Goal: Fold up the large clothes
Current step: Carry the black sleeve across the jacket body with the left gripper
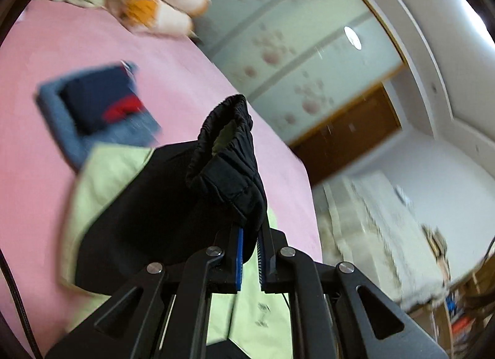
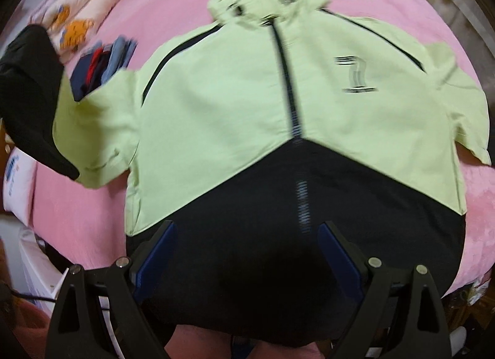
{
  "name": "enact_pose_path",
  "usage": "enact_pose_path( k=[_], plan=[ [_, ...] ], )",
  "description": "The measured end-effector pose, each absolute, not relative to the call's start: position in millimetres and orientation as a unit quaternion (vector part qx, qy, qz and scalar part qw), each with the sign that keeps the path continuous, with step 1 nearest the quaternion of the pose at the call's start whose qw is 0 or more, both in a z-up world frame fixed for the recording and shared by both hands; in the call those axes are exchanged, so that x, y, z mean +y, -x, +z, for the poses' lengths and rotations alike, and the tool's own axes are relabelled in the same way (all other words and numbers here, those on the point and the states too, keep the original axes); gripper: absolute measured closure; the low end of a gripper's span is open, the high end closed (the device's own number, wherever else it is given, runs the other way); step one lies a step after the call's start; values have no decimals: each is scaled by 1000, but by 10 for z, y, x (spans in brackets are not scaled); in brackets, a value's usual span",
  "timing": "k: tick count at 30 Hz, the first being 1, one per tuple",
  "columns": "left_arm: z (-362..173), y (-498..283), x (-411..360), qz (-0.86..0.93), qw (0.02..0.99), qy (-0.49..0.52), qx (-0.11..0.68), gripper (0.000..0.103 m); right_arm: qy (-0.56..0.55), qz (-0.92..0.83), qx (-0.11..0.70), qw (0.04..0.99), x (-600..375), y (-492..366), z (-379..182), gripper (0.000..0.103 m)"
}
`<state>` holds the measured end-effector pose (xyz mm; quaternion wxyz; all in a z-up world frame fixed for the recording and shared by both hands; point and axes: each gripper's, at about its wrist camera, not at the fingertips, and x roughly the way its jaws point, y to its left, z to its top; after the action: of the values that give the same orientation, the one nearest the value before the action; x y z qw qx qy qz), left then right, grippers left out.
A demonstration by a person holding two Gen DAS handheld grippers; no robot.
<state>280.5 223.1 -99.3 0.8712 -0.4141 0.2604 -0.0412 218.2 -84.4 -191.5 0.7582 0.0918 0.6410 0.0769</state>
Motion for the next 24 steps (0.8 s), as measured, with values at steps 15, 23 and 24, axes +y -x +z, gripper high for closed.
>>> enact_pose_path(
  k=[15,23,24],
  plan=[
    [-2401,-3378,824,-29,783,247,570,44,-175,43,625,759,-1974,-2417,-2233,11],
    [-2253,-2976,1544,84,795,174,575,17,-249,116,629,727,-1627,-2688,-2506,20],
    [-2317,-2929,1675,114,785,150,590,17,-247,121,635,722,-1543,-2734,-2564,20]
  ],
)
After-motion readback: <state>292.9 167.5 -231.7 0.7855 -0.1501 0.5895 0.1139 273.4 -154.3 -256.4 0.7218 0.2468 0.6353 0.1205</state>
